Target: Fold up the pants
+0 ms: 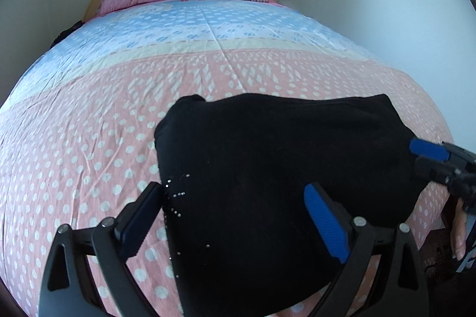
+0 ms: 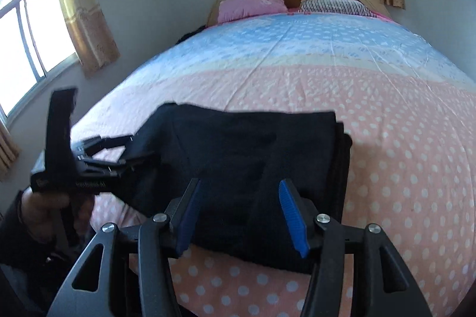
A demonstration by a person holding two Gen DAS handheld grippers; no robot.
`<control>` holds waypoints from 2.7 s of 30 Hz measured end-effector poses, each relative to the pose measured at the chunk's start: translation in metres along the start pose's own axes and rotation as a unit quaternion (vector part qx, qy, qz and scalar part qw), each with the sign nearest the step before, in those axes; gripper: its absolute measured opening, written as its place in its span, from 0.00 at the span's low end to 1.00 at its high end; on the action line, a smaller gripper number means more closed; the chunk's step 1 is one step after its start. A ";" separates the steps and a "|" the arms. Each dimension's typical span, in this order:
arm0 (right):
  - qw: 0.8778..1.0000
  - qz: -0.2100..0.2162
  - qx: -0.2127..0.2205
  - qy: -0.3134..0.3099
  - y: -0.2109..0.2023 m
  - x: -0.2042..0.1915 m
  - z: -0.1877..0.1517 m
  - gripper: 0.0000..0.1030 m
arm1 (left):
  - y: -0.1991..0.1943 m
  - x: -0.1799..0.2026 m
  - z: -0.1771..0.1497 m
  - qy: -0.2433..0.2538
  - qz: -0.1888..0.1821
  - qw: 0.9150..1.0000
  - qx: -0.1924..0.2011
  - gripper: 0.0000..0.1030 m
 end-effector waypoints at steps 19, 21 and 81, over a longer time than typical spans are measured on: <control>0.993 0.112 -0.025 -0.001 0.038 -0.052 0.078 0.53 | -0.027 -0.021 -0.036 -0.018 0.009 0.999 0.029 0.96; 0.991 0.128 -0.042 0.017 0.064 -0.061 0.100 0.53 | -0.035 -0.027 -0.035 -0.030 0.011 0.998 0.052 0.96; 0.991 0.107 -0.040 0.074 0.024 0.012 0.020 0.49 | -0.028 -0.043 -0.007 -0.037 0.011 0.998 0.041 1.00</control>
Point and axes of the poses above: each gripper's, at about its wrist camera, not at the fingertips, and y roughly the way its jaws point, x to its right, z to its top, the point moved 2 cm from there along y, roughly the way its jaws point, and after that the axes turned 1 degree about x, right-handed, at the moved point
